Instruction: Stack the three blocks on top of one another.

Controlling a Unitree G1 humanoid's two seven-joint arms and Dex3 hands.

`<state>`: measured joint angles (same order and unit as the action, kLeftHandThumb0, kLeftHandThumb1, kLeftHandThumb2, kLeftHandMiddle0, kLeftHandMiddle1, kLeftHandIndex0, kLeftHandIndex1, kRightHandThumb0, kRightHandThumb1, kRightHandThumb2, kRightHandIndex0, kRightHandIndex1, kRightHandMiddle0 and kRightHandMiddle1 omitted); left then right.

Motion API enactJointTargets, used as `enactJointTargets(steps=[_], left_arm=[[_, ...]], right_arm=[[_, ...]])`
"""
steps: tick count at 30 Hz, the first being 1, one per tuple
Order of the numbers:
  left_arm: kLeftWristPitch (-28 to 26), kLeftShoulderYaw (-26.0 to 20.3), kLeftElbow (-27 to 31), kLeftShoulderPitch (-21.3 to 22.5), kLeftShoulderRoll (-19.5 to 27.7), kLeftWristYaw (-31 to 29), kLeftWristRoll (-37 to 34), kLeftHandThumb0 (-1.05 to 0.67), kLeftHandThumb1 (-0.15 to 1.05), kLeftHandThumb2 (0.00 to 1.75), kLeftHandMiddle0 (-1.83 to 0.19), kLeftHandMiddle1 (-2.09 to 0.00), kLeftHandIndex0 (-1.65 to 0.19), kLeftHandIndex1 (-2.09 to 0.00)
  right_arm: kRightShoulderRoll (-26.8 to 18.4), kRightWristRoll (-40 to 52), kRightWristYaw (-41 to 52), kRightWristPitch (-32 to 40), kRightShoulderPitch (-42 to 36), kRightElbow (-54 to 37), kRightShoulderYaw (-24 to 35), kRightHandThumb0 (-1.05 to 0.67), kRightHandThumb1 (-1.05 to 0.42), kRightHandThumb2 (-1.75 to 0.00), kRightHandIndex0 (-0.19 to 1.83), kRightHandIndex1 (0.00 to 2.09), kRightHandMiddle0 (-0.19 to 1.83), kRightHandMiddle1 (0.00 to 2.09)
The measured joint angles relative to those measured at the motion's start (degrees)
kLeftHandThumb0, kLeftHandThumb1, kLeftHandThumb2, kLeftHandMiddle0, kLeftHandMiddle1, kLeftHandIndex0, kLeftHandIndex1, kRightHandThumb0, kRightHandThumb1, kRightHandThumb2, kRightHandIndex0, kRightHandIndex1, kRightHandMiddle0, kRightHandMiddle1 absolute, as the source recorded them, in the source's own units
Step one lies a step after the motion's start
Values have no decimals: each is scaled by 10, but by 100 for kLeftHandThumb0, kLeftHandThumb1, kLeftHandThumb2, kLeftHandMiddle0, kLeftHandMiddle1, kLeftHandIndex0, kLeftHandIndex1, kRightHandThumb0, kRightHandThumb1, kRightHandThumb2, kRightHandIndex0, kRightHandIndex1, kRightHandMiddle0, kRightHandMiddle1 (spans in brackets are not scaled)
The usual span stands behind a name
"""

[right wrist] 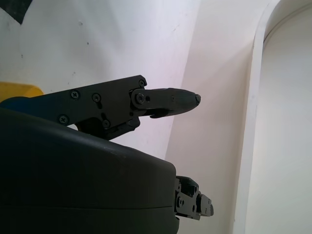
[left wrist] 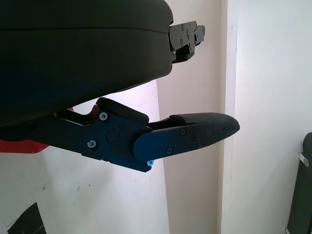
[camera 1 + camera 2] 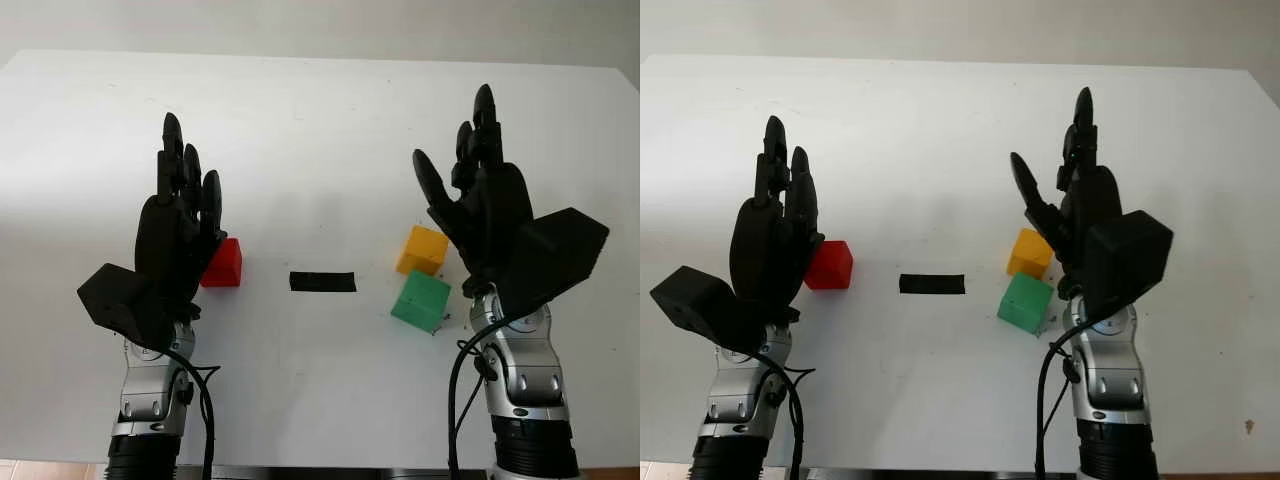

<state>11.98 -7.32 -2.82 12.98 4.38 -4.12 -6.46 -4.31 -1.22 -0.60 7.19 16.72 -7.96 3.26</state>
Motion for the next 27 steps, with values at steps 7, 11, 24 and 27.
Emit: enactJointTargets(steps=[7,11,24,27], left_arm=[[0,0,-1,0,0,-1,0,-67,105,60,14,-5,16,-5],[3,0,-5,2,2,-5,0,-68,105,58,13,-6,15,-6],[3,-48,52,9,139,-14,95,-68,105,26,-15,-16,-22,-24],[-44,-56,76,25,268,-100,147,-71,100,9,-12,-8,-32,-19]], right_arm=[[18,10,0,1,-7,0,-9,-36,-105,-34,-19,4,-16,4],[21,11,0,5,-11,0,-13,-36,-105,-34,-19,4,-16,4],[26,-6,-11,1,-24,-3,-18,-44,-105,-36,-16,6,-13,6],[26,-9,-14,1,-24,-5,-17,-46,-105,-36,-15,6,-12,6]])
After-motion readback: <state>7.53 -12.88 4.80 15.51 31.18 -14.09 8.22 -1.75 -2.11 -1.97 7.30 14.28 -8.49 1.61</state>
